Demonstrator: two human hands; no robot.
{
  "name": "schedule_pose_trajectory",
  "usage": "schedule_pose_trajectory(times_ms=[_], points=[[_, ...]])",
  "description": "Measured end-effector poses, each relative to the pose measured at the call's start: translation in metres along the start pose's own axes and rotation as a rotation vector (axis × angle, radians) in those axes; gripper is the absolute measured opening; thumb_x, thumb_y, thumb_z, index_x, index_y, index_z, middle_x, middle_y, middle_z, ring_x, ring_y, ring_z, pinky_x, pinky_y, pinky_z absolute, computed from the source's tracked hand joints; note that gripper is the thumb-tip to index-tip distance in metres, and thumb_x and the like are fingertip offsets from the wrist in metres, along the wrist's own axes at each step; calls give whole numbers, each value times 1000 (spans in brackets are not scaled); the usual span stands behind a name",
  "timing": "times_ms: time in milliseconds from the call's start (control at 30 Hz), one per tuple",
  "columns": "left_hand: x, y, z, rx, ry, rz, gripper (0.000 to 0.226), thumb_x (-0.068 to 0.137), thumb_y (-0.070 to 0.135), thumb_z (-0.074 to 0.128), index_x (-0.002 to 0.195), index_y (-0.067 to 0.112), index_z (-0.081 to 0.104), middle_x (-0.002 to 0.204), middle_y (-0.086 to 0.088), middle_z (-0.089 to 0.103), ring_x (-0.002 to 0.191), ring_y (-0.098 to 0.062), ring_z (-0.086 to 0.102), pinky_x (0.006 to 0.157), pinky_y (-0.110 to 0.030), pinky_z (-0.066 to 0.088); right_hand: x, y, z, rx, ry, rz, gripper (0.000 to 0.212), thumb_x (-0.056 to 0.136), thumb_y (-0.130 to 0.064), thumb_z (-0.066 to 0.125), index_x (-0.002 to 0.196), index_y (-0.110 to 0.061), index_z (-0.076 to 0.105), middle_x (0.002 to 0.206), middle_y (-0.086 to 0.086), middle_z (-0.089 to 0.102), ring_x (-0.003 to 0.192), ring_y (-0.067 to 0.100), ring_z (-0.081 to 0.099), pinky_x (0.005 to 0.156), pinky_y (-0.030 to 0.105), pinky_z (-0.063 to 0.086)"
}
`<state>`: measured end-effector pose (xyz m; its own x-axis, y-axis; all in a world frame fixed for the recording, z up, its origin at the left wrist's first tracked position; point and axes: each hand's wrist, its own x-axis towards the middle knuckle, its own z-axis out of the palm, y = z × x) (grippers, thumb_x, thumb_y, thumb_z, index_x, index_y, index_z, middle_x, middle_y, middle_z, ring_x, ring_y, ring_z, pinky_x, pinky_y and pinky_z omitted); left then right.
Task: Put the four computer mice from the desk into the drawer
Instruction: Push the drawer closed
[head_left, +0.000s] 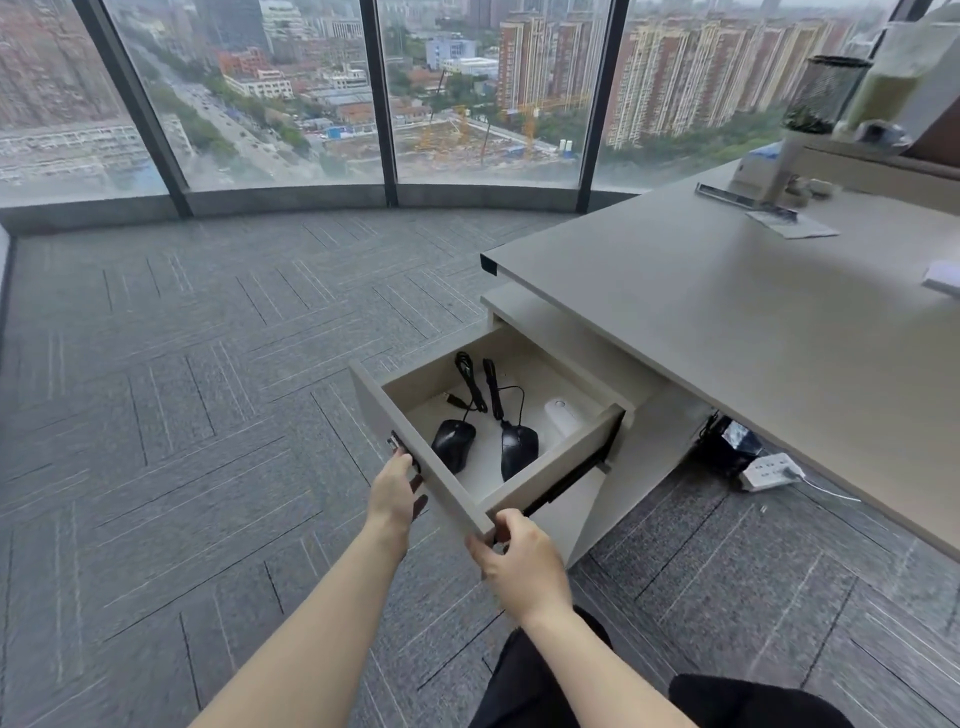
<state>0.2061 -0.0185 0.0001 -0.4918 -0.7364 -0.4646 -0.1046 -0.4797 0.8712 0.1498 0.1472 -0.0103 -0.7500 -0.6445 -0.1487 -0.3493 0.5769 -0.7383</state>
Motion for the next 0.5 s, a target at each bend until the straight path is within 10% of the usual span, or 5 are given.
schedule_pose_trajectory(times_ms=[267,500], points=[[27,3,72,-91,-67,-52,47,97,32,34,142,23,45,137,4,53,125,-18,52,108,-43,39,36,28,-40,180,160,190,36,83,-54,65,103,-27,55,94,-6,67,86,17,64,70,34,53],[49,11,128,-188,-118,-98,37,99,30,35,129,16,52,123,1,56,122,-22,52,107,-42,41,74,53,-67,245,269,286,85,83,-59,64,148,-15,31,146,10,45,128,27,50,95,37,47]])
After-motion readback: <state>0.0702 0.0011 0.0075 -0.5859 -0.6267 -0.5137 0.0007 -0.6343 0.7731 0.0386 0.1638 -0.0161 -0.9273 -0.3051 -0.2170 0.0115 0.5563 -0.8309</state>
